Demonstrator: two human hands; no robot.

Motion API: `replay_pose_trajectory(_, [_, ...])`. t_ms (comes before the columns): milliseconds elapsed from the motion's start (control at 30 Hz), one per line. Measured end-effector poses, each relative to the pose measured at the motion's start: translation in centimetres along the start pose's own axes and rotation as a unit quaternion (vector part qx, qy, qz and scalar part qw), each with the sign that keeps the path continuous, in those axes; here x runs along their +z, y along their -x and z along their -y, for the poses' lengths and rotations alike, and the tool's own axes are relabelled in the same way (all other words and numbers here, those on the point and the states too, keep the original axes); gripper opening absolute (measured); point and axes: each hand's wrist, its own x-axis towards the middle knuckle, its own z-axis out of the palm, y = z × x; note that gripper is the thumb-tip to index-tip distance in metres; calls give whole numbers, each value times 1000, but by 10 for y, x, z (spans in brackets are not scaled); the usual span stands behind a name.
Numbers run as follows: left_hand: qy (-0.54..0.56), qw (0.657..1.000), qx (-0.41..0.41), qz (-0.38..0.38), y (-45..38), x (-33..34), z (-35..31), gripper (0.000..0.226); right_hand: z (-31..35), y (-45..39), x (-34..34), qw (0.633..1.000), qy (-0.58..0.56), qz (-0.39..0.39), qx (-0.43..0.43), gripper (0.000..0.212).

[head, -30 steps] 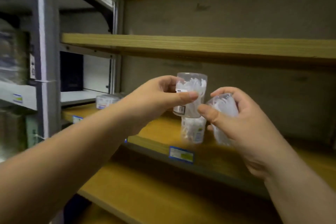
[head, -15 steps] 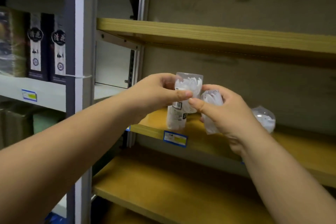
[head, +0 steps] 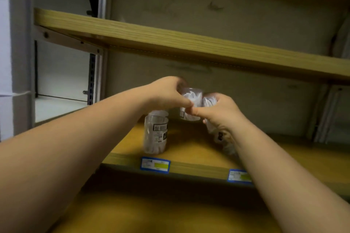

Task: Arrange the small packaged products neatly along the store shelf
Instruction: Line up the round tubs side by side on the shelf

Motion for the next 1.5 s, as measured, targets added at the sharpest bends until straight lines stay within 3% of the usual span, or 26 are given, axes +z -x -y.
replay_pose_trajectory(67, [-39,999,-11,8,-10,2,8,67,-11,-12,10,1000,-19,-2,22,65])
replay_pose_trajectory(267, [-80,996,-24,-14,-30,8,26,54,-33,-41,43,995,-78,-52,44,34])
replay_pose_trajectory(400, [-114,992,-28,-38,-32,5,34,45,-43,-57,57,993,-87,-59,44,27])
replay_pose_trajectory(700, [-90,992,-74,-54,-15,-8,61,41,-59,-73,71,996,-30,-43,69,32])
replay_pose_trajectory(833, [-72,992,-73,-75,-13,-7,67,38,-57,-87,79,995,56,-39,72,13])
replay_pose_trajectory(967, [-33,992,-72,-98,-11,-7,69,34,-53,-103,89,986,149,-6,74,13])
replay_pose_trajectory(1233, [-22,992,-61,-105,0,-13,65,34,-58,-131,100,970,206,16,132,29])
replay_pose_trajectory(1500, [-24,993,-49,-103,7,-17,50,33,-60,-140,96,971,158,50,170,25])
